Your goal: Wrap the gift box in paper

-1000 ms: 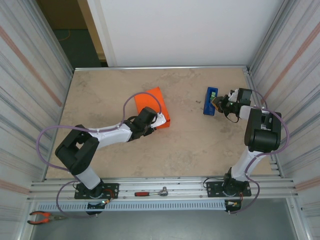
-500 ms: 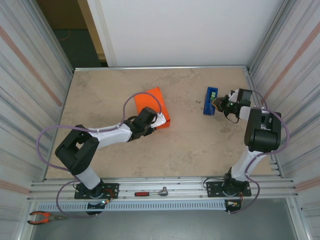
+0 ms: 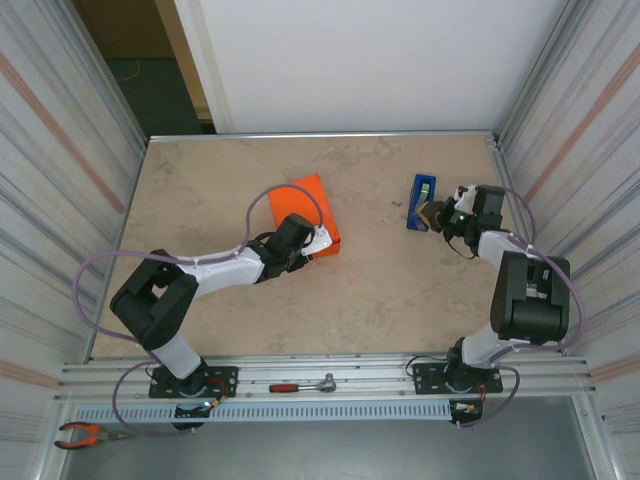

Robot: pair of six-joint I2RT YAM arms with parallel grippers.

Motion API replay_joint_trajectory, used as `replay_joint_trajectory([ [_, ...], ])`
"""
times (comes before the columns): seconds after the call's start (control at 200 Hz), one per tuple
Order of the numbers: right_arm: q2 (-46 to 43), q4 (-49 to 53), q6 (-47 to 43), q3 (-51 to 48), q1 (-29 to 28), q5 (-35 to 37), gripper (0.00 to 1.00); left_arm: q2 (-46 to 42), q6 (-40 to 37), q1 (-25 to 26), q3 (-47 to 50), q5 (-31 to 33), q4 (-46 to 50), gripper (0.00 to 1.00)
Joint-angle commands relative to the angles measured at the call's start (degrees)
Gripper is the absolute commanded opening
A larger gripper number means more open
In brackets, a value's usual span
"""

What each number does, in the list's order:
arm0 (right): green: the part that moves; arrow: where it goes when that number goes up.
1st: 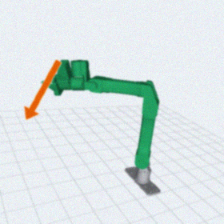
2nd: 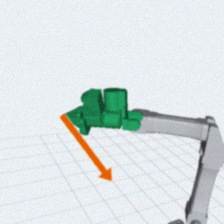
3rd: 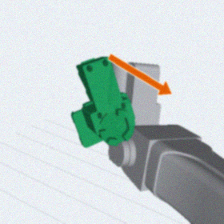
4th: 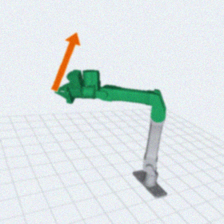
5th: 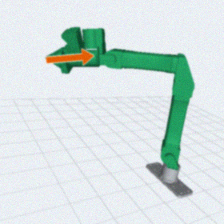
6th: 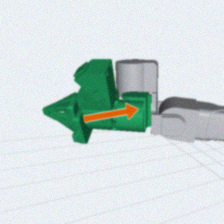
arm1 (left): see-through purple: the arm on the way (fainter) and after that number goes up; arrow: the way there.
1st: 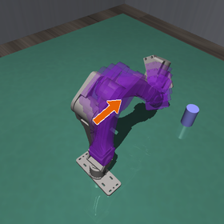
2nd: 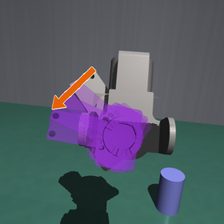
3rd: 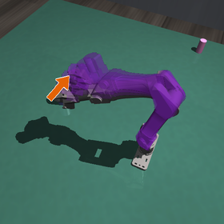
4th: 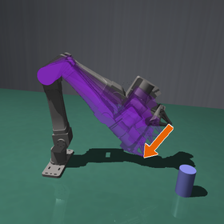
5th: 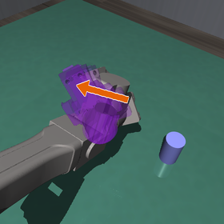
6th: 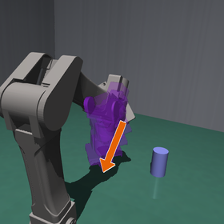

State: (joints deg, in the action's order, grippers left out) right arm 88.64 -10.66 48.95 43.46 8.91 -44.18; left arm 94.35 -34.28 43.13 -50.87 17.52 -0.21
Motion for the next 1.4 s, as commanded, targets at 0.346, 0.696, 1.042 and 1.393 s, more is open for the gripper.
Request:
replay_joint_trajectory([
  [0.346, 2.89, -5.19, 2.87, -6.02, 2.21, 1.56, 0.00, 2.76, 1.47, 0.63, 0.68, -3.11, 6.26, 0.50],
  [0.696, 15.70, -19.83, 11.07, -7.22, 2.90, 1.89, 0.00, 2.64, 1.41, 0.81, 0.78, -3.10, 6.03, 0.50],
  [1.042, 23.17, -26.53, 16.05, -6.17, -1.11, 2.59, 0.00, 2.76, 1.32, 1.07, 0.75, -3.04, 6.09, 0.50],
  [1.393, 18.04, -27.79, 15.07, -8.02, -3.30, -0.30, 0.00, 2.65, 1.24, 1.04, 0.86, -3.25, 6.16, 0.49],
])
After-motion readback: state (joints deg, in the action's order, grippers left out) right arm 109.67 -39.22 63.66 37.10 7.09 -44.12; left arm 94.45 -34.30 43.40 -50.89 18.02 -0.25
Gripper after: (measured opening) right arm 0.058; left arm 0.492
